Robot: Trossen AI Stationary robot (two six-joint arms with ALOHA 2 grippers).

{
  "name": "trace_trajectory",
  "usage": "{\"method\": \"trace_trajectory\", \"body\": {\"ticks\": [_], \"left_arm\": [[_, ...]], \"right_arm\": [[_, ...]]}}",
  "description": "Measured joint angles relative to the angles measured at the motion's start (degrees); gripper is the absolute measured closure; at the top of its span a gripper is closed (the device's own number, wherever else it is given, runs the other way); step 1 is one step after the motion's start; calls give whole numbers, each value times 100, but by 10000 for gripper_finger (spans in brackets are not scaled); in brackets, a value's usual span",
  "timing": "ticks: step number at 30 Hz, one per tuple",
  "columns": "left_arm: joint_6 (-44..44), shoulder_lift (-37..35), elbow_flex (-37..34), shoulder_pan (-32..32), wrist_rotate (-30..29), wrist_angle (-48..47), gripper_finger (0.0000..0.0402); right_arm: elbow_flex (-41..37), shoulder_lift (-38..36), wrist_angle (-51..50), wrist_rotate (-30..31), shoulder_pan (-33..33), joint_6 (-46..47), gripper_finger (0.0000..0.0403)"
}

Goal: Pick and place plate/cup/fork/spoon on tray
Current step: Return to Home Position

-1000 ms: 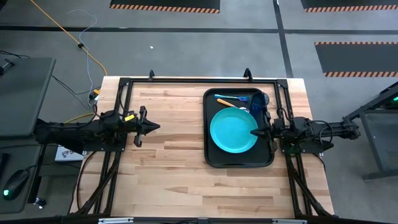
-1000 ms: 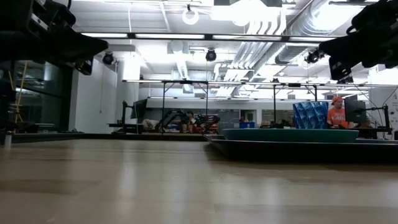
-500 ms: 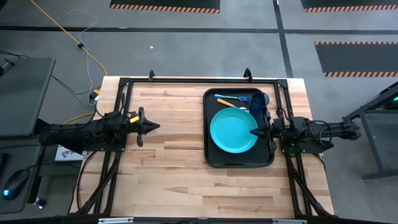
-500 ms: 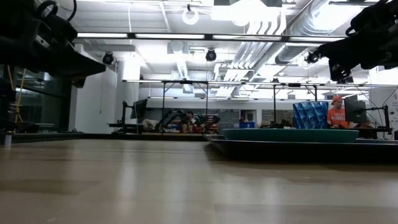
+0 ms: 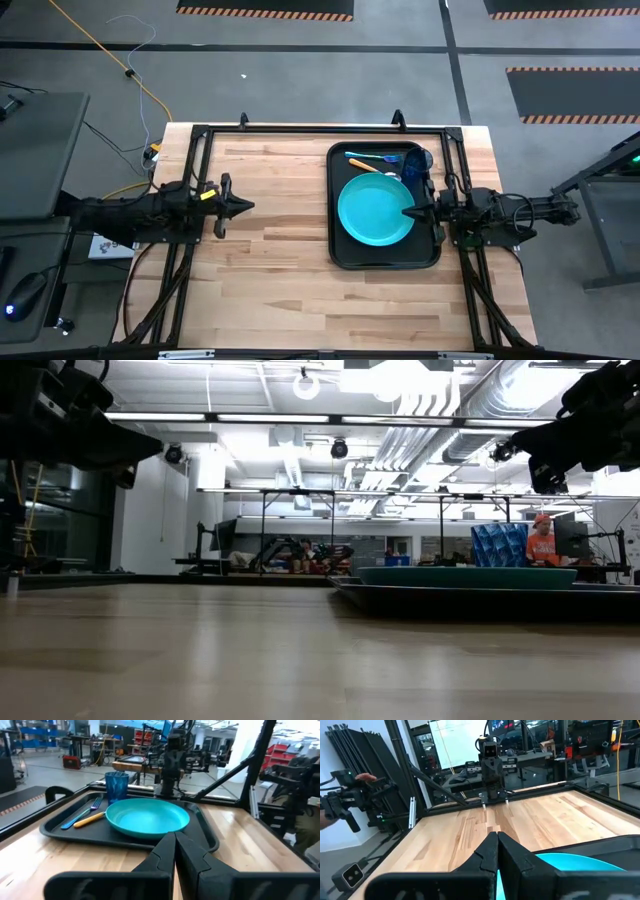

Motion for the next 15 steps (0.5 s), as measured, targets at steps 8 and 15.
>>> {"method": "trace_trajectory", "body": {"ticks": [8, 15], "left_arm": [[0, 0, -2, -50, 0, -6, 401], [0, 0, -2, -50, 0, -2, 401]], "right_arm": [[0, 0, 0, -2, 0, 2, 402], [-2, 0, 0, -2, 2, 1, 402]]}}
